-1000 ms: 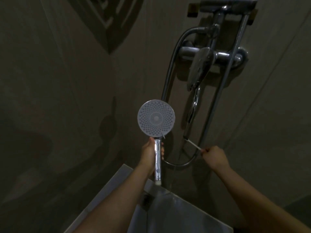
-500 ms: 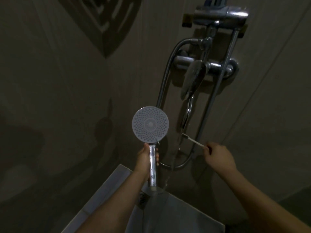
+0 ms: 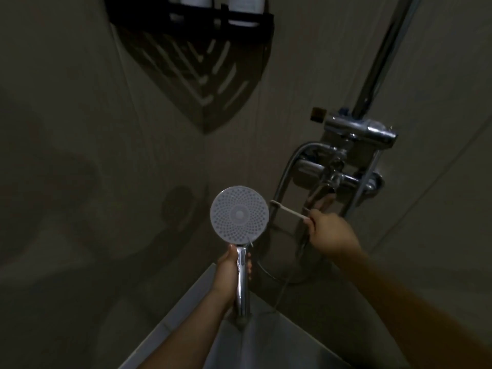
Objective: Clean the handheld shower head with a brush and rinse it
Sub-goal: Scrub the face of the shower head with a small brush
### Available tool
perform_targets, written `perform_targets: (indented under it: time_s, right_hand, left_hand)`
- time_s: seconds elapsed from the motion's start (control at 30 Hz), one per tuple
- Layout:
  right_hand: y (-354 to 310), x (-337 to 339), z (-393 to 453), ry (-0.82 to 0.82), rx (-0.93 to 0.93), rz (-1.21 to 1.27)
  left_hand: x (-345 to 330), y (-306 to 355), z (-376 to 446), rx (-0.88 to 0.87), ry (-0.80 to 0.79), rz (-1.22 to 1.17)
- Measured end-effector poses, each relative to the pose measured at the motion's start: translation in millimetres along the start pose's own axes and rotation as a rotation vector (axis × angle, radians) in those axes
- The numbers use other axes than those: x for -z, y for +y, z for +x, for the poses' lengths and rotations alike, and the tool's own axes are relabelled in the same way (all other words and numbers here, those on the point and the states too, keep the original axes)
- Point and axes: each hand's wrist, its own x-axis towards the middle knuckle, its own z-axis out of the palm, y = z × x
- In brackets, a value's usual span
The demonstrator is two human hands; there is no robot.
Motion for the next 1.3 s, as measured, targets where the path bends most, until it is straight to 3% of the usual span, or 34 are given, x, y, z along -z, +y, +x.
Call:
perform_targets:
  time_s: [0.2, 0.27, 0.6, 0.83, 1.07, 1.3]
  right_hand:
    - [-24.3, 2.1, 15.7, -0.157, -0.314, 0.272]
    - [-34.0, 14.4, 15.0, -0.151, -0.333, 0.354]
    - [-127.4, 186.8, 36.3, 0.299, 0.139, 0.482]
    - [-156.3, 277.6, 30.8, 0.320, 0.240, 0.623]
    - [-167.8, 334.8, 16.9, 0.308, 0.243, 0.615]
    - [-190.5, 352.5, -5.7, 0.238, 0.283, 0.310]
  left_hand:
    - [0.3, 49.5, -21.4, -0.037, 0.021, 0.022]
    - [-1.1, 66.0, -31.6, -0.057, 0.017, 0.014]
    - [-44.4, 196.2, -92.4, -0.267, 0.026, 0.039]
    - [-82.8, 271.9, -140.3, -0.457, -0.042, 0.131]
    - [-100.8, 299.9, -176.2, -0.517, -0.073, 0.129]
    - [-109.9, 310.9, -211.6, -0.545, -0.079, 0.188]
